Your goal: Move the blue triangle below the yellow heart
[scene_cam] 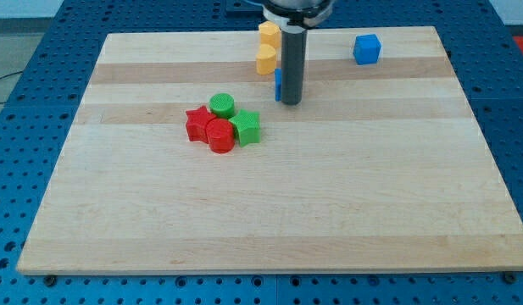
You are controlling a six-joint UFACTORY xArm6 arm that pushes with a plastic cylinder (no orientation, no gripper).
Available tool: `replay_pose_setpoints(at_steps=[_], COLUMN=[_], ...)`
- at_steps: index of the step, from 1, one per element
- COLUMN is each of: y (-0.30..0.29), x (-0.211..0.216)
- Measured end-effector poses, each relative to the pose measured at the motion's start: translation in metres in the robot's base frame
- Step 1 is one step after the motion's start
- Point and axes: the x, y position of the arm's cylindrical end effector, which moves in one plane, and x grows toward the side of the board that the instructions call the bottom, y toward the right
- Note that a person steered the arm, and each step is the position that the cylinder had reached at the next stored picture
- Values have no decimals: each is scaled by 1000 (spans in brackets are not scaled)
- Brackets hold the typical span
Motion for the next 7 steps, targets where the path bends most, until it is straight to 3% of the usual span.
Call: replay_pose_setpoints(at_steps=[2,3,5,7], y=[54,60,6,4], x=[-14,-47,-48,-47])
